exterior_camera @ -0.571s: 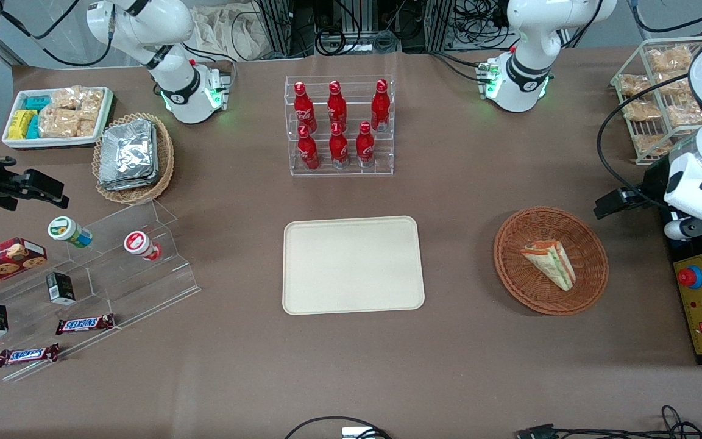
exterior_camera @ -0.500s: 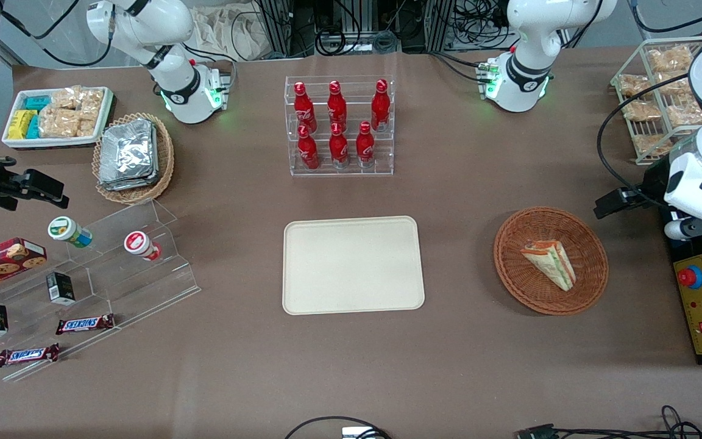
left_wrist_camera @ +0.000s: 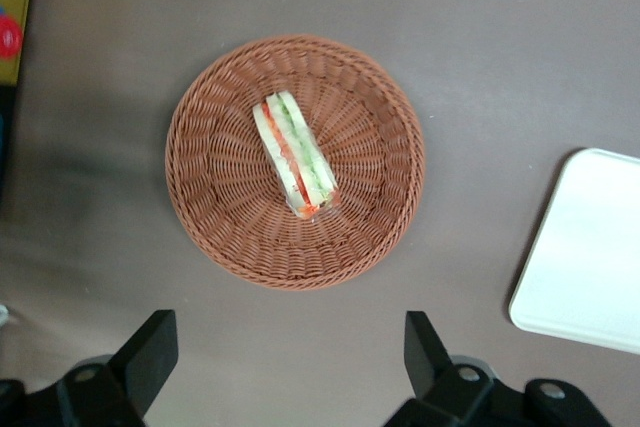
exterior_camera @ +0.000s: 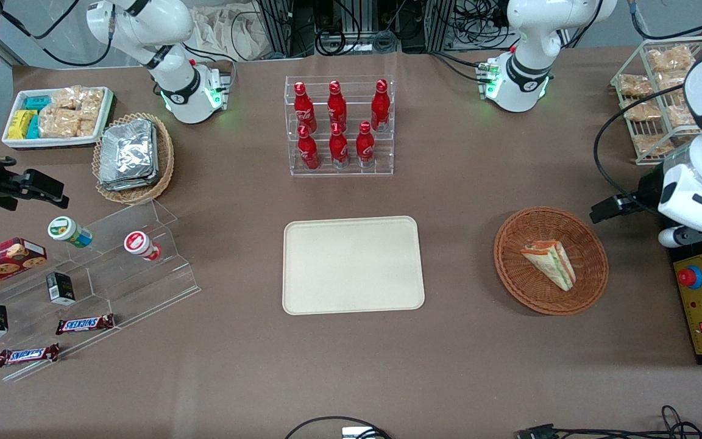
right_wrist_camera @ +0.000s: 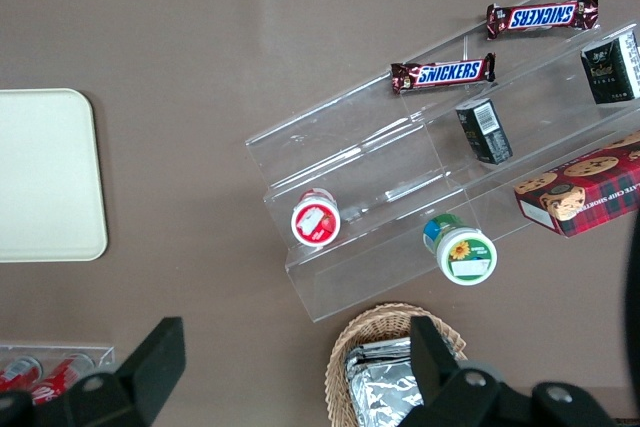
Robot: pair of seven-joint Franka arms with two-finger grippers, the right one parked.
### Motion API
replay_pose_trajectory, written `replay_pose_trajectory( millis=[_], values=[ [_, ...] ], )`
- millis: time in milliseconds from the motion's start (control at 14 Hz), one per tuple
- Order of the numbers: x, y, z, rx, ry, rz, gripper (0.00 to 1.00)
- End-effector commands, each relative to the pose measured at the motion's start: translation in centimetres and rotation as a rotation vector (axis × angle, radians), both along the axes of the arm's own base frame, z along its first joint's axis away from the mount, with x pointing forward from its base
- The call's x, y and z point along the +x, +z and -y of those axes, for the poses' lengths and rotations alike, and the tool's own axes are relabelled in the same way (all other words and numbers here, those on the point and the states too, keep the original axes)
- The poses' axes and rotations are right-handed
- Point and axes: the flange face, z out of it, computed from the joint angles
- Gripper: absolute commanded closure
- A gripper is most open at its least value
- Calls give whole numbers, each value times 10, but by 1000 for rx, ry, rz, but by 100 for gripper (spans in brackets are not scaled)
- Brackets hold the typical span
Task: Place sandwich from basket to tray
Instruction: 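Move the left gripper over the sandwich in the wicker basket, then lower the left gripper and grasp the wrapped sandwich, lifting it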
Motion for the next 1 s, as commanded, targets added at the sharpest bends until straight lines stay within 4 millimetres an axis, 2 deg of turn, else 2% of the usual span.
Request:
replay_pose_trajectory(
  millis=[0, 214, 357, 643, 786, 929],
  values=[
    [10, -43, 12, 38, 168, -73, 0],
    [16, -101, 12, 43, 318, -36, 0],
    [11, -142, 13, 44, 422, 2, 0],
    [-1, -219, 8, 37, 456, 12, 0],
    [-12, -248, 3, 36, 467, 17, 0],
    [-21, -265, 2, 39, 469, 2, 0]
  ],
)
